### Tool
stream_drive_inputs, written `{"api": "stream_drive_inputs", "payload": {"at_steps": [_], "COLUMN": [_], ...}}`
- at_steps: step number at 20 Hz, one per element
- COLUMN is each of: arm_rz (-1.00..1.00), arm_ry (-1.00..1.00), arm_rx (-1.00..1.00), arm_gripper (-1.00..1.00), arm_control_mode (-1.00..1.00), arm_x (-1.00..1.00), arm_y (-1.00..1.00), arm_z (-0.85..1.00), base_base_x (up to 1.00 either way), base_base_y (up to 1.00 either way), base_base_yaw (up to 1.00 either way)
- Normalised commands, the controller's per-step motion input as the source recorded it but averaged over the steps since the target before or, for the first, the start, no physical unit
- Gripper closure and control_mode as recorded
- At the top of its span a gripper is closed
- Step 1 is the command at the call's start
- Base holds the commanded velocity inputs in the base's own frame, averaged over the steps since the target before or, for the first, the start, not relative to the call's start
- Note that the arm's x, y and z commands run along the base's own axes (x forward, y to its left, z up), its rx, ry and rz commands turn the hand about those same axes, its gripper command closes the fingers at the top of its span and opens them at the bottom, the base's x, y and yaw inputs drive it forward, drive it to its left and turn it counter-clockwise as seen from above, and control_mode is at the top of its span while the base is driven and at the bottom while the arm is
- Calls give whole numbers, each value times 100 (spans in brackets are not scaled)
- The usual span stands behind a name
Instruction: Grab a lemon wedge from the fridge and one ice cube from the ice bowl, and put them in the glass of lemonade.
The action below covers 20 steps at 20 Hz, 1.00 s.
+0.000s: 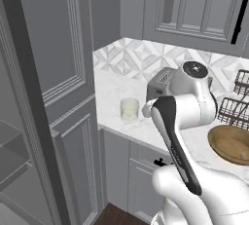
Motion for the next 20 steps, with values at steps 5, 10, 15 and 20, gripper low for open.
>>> {"api": "stream_drive_inputs", "payload": {"at_steps": [5,10,15,20], "arm_rz": [0,0,1,3], "arm_ry": [8,21,15,2], "arm_rx": [-15,-1,2,5], "arm_gripper": [100,100,100,100], "arm_control_mode": [-100,-100,-100,-100], "arm_x": [100,100,84,40], "arm_y": [0,-5,-17,-2], "arm_z": [5,-25,-14,-45], "base_base_x": [0,0,0,0], "base_base_y": [0,0,0,0], "base_base_yaw": [0,0,0,0]}}
